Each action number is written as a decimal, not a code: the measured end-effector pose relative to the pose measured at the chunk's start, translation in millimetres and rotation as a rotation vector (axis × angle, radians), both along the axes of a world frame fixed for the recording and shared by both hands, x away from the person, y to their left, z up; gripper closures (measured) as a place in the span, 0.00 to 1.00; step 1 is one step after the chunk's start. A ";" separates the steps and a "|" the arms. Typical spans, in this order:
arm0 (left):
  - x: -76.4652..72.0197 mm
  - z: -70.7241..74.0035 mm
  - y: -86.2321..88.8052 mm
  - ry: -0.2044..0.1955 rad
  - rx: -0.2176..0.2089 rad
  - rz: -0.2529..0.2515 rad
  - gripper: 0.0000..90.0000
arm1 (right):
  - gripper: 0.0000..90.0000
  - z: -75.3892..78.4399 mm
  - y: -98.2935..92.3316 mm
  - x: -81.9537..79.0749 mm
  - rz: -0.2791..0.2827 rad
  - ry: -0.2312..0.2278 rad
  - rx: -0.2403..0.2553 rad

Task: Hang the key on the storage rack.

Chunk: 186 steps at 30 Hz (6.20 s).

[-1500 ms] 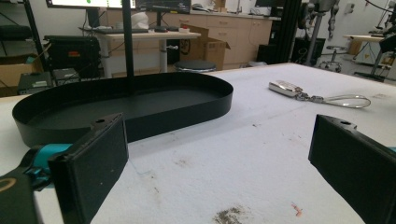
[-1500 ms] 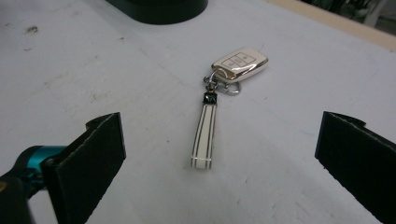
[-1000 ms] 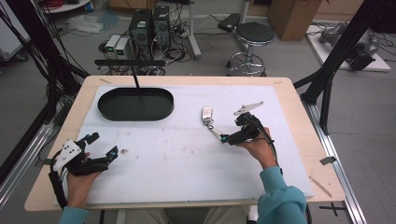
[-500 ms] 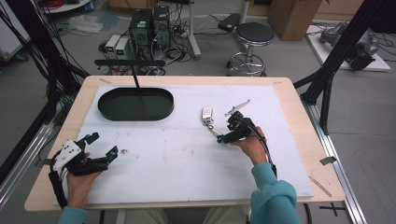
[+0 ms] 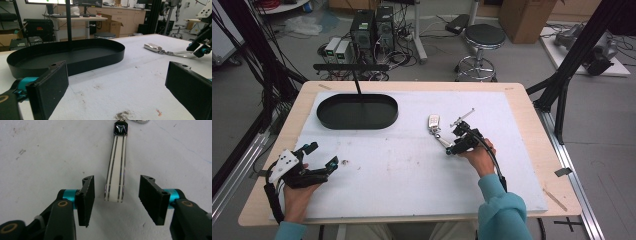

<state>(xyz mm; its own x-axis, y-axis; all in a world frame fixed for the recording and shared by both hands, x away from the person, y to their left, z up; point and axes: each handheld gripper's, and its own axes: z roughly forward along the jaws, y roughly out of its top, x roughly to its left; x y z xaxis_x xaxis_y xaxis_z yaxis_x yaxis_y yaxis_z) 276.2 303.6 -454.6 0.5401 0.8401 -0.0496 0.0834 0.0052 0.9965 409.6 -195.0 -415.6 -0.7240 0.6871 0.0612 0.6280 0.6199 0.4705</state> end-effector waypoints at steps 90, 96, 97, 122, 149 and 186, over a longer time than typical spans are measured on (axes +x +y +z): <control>54.4 116.5 -76.3 0.067 0.130 -0.607 0.06 | 0.83 83.8 26.7 -41.3 0.599 -0.281 0.498; 60.3 131.4 -100.0 0.086 0.189 -0.694 0.06 | 0.83 85.9 37.1 -41.9 0.641 -0.288 0.498; 61.0 133.2 -103.8 0.091 0.196 -0.706 0.06 | 0.83 86.1 38.1 -42.0 0.647 -0.286 0.500; 72.6 132.2 -158.4 0.160 0.355 -0.848 0.23 | 0.83 83.8 47.8 -46.9 0.690 -0.259 0.478; 72.4 129.7 -170.0 0.207 0.507 -0.863 0.63 | 0.83 80.3 55.3 -47.8 0.721 -0.257 0.455; 73.0 128.9 -173.7 0.285 0.554 -0.888 0.82 | 0.82 77.1 56.9 -46.4 0.743 -0.258 0.427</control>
<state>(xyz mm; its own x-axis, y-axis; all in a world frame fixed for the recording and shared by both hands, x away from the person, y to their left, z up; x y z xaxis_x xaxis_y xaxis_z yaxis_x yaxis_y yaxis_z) 349.2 129.9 -325.7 0.9950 0.0994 -0.0033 0.0641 -0.6158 0.7853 363.2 -138.1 -338.5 -0.9997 -0.0091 -0.0220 -0.0233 0.5643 0.8253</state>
